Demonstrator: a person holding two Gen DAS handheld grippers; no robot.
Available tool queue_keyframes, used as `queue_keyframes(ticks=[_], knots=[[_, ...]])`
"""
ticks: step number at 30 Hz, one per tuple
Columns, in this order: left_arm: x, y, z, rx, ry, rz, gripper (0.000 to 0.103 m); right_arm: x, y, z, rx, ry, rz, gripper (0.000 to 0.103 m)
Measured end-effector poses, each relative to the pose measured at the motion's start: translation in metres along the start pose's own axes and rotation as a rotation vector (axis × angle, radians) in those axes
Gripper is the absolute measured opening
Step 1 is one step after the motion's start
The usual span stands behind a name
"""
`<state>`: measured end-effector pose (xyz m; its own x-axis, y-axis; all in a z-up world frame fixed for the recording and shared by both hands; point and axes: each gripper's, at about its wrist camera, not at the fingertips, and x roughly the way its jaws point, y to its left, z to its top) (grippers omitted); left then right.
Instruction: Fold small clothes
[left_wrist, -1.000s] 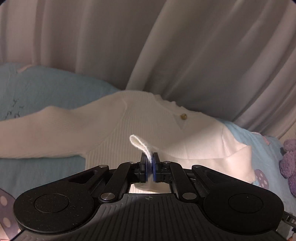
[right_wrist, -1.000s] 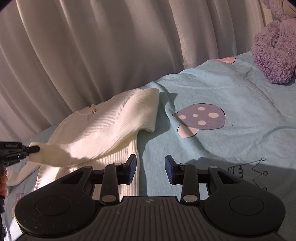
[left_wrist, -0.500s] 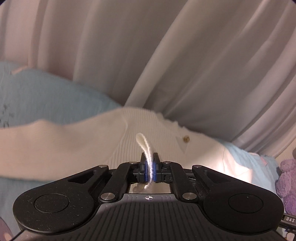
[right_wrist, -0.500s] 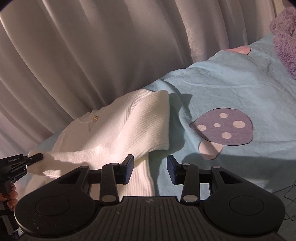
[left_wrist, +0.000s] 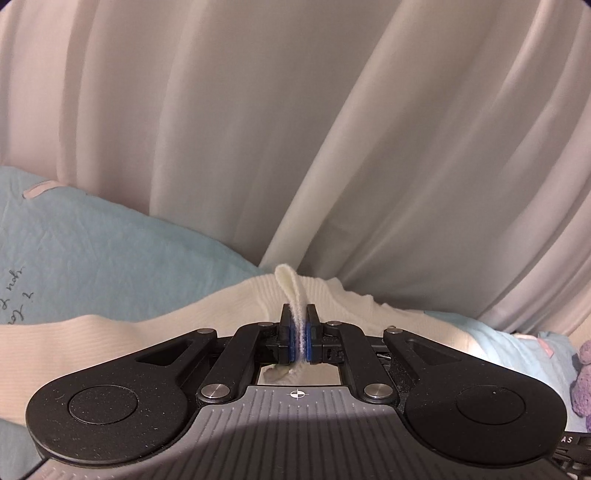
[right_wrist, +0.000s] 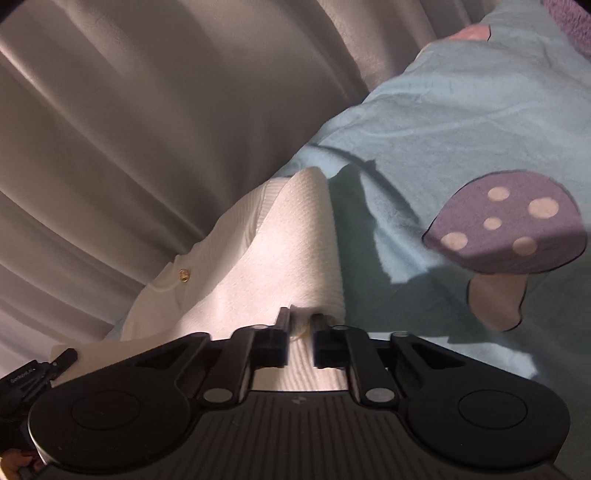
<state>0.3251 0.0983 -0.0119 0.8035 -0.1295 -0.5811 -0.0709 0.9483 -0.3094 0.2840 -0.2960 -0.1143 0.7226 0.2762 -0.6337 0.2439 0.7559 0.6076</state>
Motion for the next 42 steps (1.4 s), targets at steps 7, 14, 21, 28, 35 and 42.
queue_keyframes(ticks=[7,14,21,28,35,42], knots=[[0.02,-0.001,-0.017,0.077,0.043,0.037,0.007,-0.019,-0.001,-0.002,-0.115,-0.027,-0.041,0.018],[0.027,0.008,-0.02,0.057,0.058,0.031,0.007,-0.014,0.001,0.022,-0.207,-0.063,-0.043,0.052],[0.025,0.003,-0.016,0.099,0.014,0.032,0.007,0.029,0.02,0.021,-0.358,-0.025,-0.125,0.01],[0.044,0.007,-0.022,0.121,0.037,0.103,0.008,0.034,0.029,0.009,-0.492,-0.108,-0.246,0.01],[0.033,0.03,-0.026,0.065,0.063,0.163,0.027,0.007,0.035,0.007,-0.535,-0.166,-0.215,0.034],[0.029,-0.011,-0.045,0.021,0.086,-0.023,0.07,0.027,0.081,-0.028,-0.645,-0.117,-0.09,0.032]])
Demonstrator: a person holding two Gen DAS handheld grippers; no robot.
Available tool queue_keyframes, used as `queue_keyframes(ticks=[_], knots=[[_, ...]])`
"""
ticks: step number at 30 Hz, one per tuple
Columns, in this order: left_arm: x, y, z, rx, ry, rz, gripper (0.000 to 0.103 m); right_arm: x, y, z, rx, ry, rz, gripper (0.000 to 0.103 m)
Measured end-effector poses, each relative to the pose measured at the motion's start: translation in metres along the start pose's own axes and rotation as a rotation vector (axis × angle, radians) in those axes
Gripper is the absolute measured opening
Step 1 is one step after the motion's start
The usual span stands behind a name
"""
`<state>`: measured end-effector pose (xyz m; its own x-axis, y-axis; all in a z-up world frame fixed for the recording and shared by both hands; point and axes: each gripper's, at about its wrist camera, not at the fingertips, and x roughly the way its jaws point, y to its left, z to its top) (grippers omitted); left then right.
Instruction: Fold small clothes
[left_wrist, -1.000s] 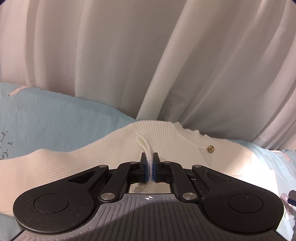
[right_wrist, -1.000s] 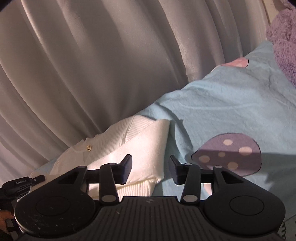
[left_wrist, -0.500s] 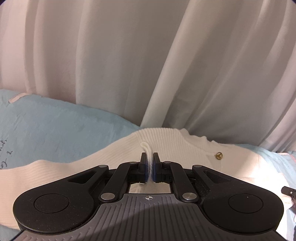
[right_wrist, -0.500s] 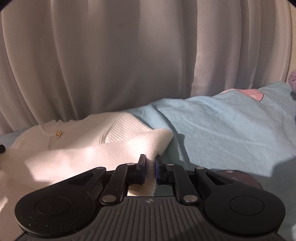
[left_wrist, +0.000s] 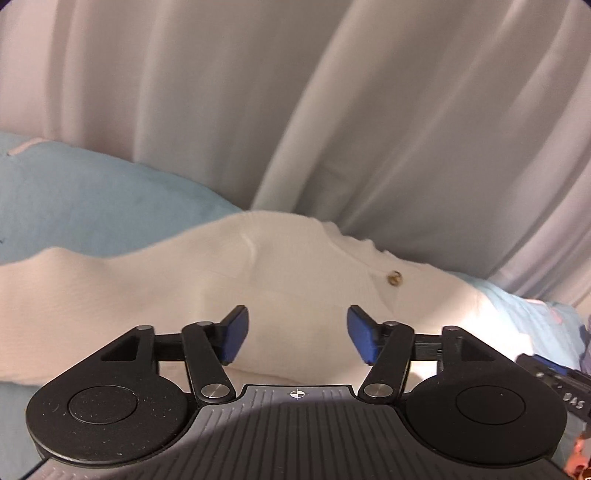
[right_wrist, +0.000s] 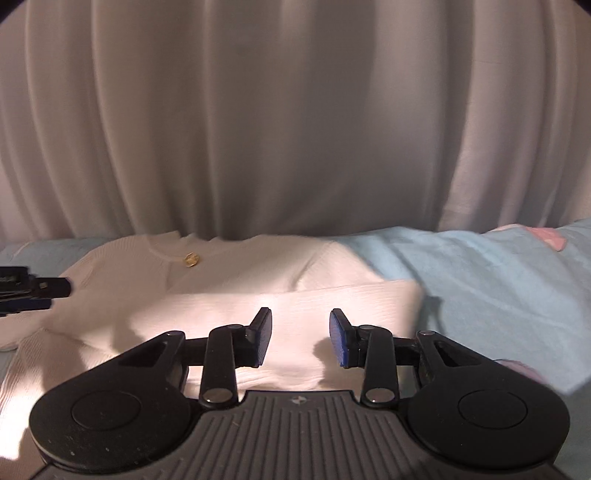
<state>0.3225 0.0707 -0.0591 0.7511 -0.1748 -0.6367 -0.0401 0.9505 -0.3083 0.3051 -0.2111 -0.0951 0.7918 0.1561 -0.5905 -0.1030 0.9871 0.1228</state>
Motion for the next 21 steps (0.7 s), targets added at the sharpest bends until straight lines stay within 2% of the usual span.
queue_keyframes(ticks=[3,6,10,12,14,16,19,21], knots=[[0.02,-0.019,-0.01,0.015,0.027,0.01,0.074,0.015,0.027,-0.012,-0.052,0.049,0.034,0.029],[0.025,-0.028,-0.017,0.105,0.0,0.057,0.076,0.015,0.037,-0.024,-0.159,0.016,-0.039,0.026],[0.023,-0.022,-0.022,0.15,-0.009,0.094,0.076,0.006,0.005,-0.03,-0.127,-0.004,-0.115,0.026],[0.023,-0.02,-0.023,0.163,-0.014,0.106,0.076,0.002,-0.009,-0.035,-0.127,-0.015,-0.189,0.026],[0.022,-0.018,-0.023,0.172,-0.016,0.104,0.076,-0.001,-0.014,-0.036,-0.108,-0.013,-0.174,0.026],[0.021,-0.019,-0.022,0.181,-0.012,0.112,0.077,-0.005,-0.002,-0.034,-0.15,0.004,-0.203,0.026],[0.015,-0.019,-0.023,0.178,0.0,0.107,0.083,-0.015,0.015,-0.033,-0.178,-0.013,-0.142,0.026],[0.012,-0.018,-0.024,0.174,0.001,0.116,0.084,-0.011,0.023,-0.037,-0.213,0.003,-0.167,0.026]])
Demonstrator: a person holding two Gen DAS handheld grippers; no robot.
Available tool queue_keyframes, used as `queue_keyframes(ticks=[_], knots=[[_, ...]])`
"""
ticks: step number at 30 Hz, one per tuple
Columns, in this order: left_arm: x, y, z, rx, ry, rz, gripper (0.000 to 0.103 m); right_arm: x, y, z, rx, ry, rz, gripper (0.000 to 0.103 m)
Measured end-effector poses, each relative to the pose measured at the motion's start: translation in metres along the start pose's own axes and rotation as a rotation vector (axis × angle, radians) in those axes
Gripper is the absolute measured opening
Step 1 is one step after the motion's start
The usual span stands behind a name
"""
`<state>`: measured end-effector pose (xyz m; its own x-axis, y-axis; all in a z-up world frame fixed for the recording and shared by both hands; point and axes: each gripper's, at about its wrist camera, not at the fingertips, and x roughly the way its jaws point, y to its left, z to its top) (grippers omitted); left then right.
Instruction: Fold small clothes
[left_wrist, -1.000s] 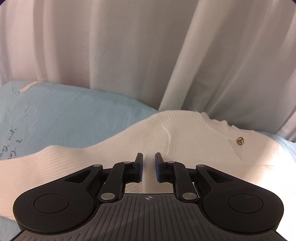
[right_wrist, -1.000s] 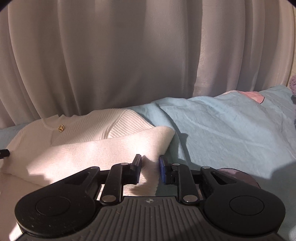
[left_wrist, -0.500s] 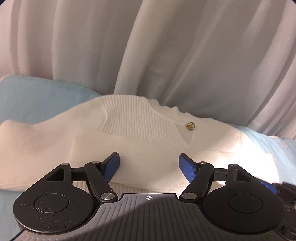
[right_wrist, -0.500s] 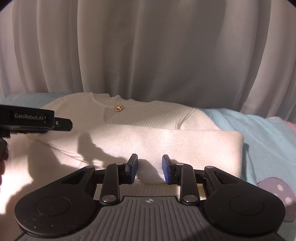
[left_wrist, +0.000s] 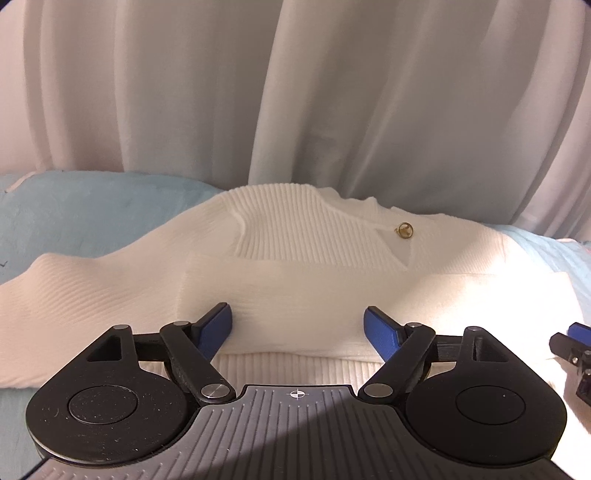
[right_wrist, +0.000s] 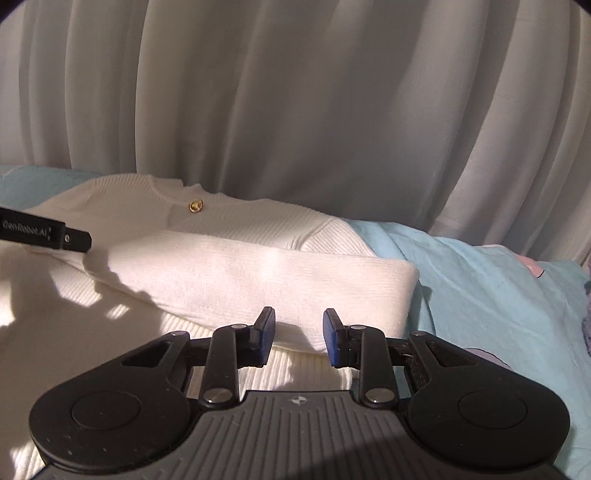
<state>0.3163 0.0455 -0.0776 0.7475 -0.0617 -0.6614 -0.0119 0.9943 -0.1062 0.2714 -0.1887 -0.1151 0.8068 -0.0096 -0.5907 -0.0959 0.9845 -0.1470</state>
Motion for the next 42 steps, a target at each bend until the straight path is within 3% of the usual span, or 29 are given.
queue_keyframes(ticks=[4,6,8,9,12,17,20,23,27,31,32,33,36,39,42], knots=[[-0.012,0.017,-0.001,-0.049,0.004,0.011,0.084,0.003,-0.004,-0.003,-0.007,0.006,-0.027,0.029],[-0.021,0.033,-0.003,-0.118,0.024,0.041,0.094,0.002,-0.008,0.001,0.013,0.032,-0.065,0.029],[-0.036,0.059,-0.008,-0.215,0.041,0.047,0.096,-0.006,-0.008,0.005,0.02,0.051,-0.169,0.029],[-0.045,0.074,-0.01,-0.269,0.047,0.031,0.096,-0.014,-0.013,0.006,0.055,0.042,-0.163,0.029],[-0.082,0.13,-0.023,-0.464,0.003,0.018,0.097,-0.047,-0.035,0.001,0.228,0.027,-0.008,0.029],[-0.135,0.229,-0.053,-0.775,-0.094,0.172,0.097,-0.08,-0.031,-0.018,0.329,0.048,0.133,0.029],[-0.147,0.277,-0.072,-0.977,-0.105,0.241,0.095,-0.085,-0.022,-0.022,0.355,0.067,0.169,0.029],[-0.153,0.311,-0.086,-1.137,-0.196,0.209,0.087,-0.084,-0.012,-0.019,0.342,0.074,0.18,0.029],[-0.155,0.34,-0.092,-1.293,-0.259,0.218,0.073,-0.087,-0.011,-0.015,0.366,0.057,0.222,0.029],[-0.147,0.359,-0.096,-1.357,-0.255,0.207,0.032,-0.087,-0.013,-0.017,0.373,0.071,0.204,0.029],[-0.144,0.363,-0.096,-1.371,-0.252,0.196,0.017,-0.086,-0.014,-0.019,0.378,0.074,0.198,0.029],[-0.143,0.366,-0.097,-1.384,-0.251,0.189,0.011,-0.086,-0.015,-0.02,0.385,0.078,0.194,0.029],[-0.15,0.355,-0.088,-1.282,-0.282,0.222,0.009,-0.087,-0.018,-0.022,0.41,0.086,0.2,0.029],[-0.155,0.319,-0.057,-1.019,-0.299,0.251,0.008,-0.088,-0.018,-0.022,0.418,0.078,0.198,0.029],[-0.16,0.256,-0.021,-0.75,-0.317,0.184,0.008,-0.089,-0.021,-0.022,0.43,0.067,0.195,0.029]])
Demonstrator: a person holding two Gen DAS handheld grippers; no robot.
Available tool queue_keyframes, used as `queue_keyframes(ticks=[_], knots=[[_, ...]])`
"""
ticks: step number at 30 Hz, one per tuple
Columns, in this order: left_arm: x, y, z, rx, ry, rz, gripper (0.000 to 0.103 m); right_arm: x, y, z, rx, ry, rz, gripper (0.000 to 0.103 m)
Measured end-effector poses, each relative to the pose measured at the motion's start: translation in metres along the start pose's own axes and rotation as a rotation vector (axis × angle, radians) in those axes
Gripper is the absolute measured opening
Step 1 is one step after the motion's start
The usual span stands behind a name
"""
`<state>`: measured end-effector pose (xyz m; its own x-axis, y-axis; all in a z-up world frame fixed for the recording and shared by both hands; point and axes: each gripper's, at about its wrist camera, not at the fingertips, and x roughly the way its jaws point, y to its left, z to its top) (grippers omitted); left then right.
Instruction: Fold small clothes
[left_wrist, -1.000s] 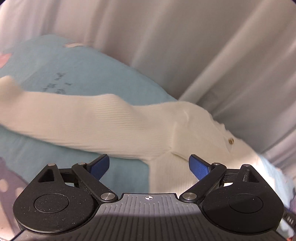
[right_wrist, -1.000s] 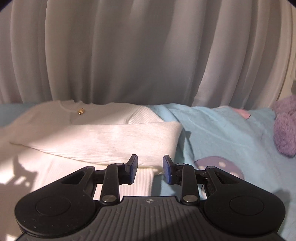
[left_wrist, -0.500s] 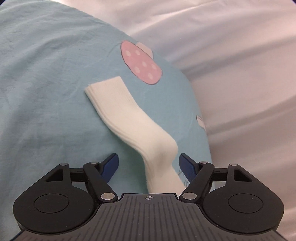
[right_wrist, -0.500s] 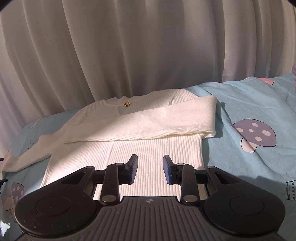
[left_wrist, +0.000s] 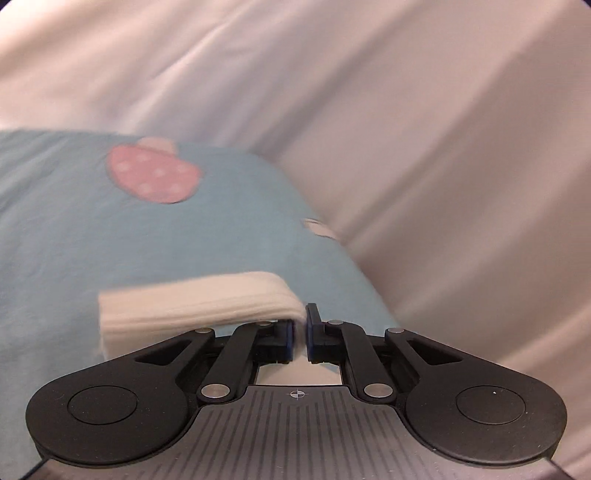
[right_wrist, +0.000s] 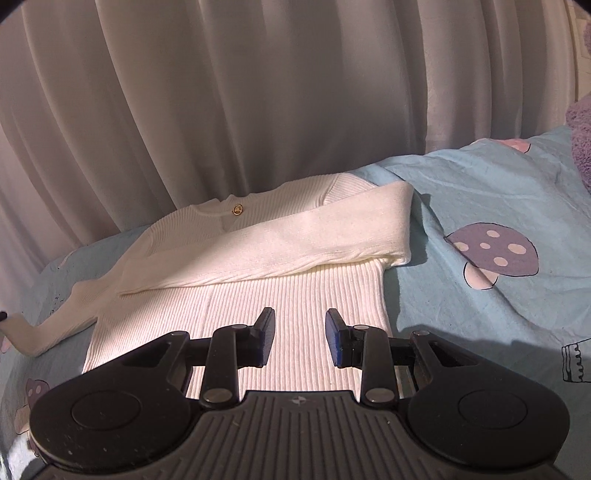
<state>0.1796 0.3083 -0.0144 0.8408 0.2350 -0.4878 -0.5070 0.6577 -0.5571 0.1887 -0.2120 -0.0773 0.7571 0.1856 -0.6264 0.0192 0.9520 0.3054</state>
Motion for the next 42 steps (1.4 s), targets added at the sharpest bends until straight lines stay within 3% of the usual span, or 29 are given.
queue_keyframes(ticks=[3,6,7,8,9,11,15,17,19,21,24,27,32,38,40,42], knots=[[-0.013,-0.079,-0.038,0.272,0.02,-0.162,0.008,-0.001,-0.002,0.0,0.016,-0.005,-0.003,0.029],[-0.016,-0.139,-0.093,0.482,0.122,-0.313,0.011,-0.001,-0.006,-0.001,0.024,0.001,-0.002,0.029],[-0.014,-0.153,-0.114,0.544,0.168,-0.344,0.019,-0.001,-0.007,-0.001,0.023,0.002,-0.003,0.029],[-0.011,-0.165,-0.138,0.608,0.219,-0.354,0.046,-0.001,-0.008,-0.001,0.021,0.006,-0.006,0.029],[-0.009,-0.172,-0.155,0.654,0.258,-0.329,0.059,-0.001,-0.009,-0.002,0.023,0.011,-0.008,0.029],[-0.011,-0.176,-0.183,0.742,0.277,-0.266,0.062,0.0,-0.012,-0.002,0.027,0.018,-0.012,0.029],[-0.017,-0.155,-0.185,0.696,0.298,-0.229,0.066,0.005,-0.015,-0.002,0.037,0.041,0.009,0.029],[-0.017,-0.136,-0.168,0.625,0.256,-0.167,0.08,0.014,-0.012,-0.001,0.047,0.066,0.047,0.03],[-0.013,-0.122,-0.153,0.578,0.188,-0.085,0.086,0.026,-0.007,0.001,0.074,0.104,0.111,0.031],[-0.007,-0.114,-0.145,0.565,0.154,-0.006,0.089,0.042,0.002,0.002,0.103,0.14,0.19,0.035],[0.007,-0.101,-0.133,0.531,0.185,0.076,0.089,0.071,0.018,0.002,0.147,0.204,0.265,0.037],[0.006,-0.089,-0.129,0.474,0.207,0.081,0.09,0.085,0.029,0.002,0.168,0.21,0.288,0.038],[0.002,-0.083,-0.131,0.478,0.21,0.098,0.09,0.095,0.049,0.004,0.104,0.22,0.31,0.036],[0.005,-0.088,-0.133,0.491,0.215,0.081,0.09,0.099,0.069,0.008,-0.045,0.211,0.277,0.004],[0.006,-0.091,-0.134,0.5,0.222,0.079,0.09,0.09,0.075,0.012,-0.137,0.152,0.273,0.003],[0.006,-0.094,-0.135,0.507,0.225,0.065,0.09,0.072,0.08,0.02,-0.251,0.034,0.208,0.003]])
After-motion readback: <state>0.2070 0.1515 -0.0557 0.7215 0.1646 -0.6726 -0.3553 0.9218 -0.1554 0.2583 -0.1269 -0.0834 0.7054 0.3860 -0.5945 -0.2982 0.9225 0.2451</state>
